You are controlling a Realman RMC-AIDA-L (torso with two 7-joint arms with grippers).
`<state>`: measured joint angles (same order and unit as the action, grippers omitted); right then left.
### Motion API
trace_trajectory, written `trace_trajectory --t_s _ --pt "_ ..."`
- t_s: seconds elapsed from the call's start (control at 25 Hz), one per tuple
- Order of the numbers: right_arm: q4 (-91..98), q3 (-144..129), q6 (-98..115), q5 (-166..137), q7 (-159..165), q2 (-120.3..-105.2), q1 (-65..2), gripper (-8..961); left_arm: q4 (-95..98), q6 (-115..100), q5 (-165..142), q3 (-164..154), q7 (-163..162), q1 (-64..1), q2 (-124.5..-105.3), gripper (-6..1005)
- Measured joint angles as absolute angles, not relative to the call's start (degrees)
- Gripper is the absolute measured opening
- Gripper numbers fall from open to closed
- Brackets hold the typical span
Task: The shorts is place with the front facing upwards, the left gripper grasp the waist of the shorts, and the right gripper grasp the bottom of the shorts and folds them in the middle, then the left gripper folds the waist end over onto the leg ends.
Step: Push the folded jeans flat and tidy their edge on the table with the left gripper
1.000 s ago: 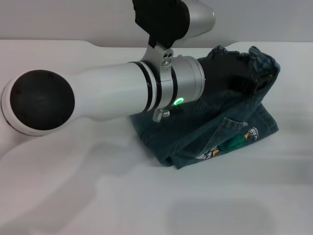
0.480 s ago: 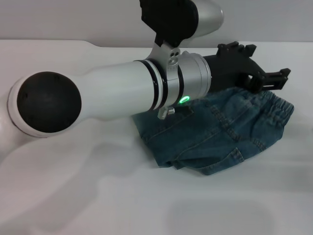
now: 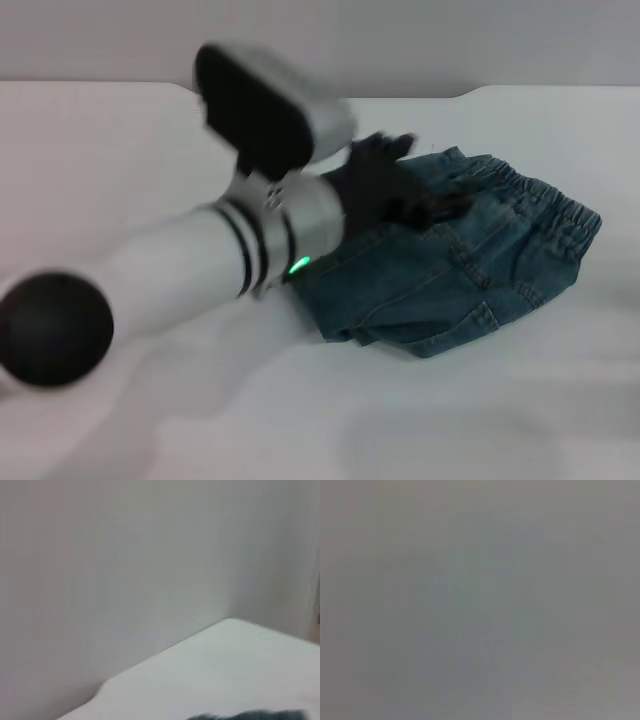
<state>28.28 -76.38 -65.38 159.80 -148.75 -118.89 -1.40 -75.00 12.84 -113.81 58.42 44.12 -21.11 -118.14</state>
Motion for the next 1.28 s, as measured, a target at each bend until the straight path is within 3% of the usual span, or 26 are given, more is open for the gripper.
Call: trace_trajectory --t_s 0.28,0.52,0.8,0.84,1.28 --pt "25.64 -73.77 -67.01 159.78 -154.38 -118.97 -0.03 0 -65.13 -12.87 -113.89 47.15 42.81 -18.95 -118.28 846" --pt "22.81 -72.97 -67.04 160.10 -154.68 -118.94 -0.29 0 -61.40 -23.28 -114.79 40.90 33.72 -19.20 -118.04 730" --pt "21.24 -72.89 -66.98 160.21 -154.38 -118.83 -1.02 0 -58.51 -27.31 -123.30 35.42 21.93 -18.29 -118.20 494" --pt "21.23 -72.89 -66.98 160.21 -154.37 -118.81 -1.14 0 -53.70 -35.50 -125.59 30.85 16.35 -19.33 -118.55 314" --pt "19.62 -72.88 -66.38 160.20 -154.28 -118.82 -2.90 -1 -47.43 -42.77 -130.46 25.25 5.14 -21.66 -118.46 97"
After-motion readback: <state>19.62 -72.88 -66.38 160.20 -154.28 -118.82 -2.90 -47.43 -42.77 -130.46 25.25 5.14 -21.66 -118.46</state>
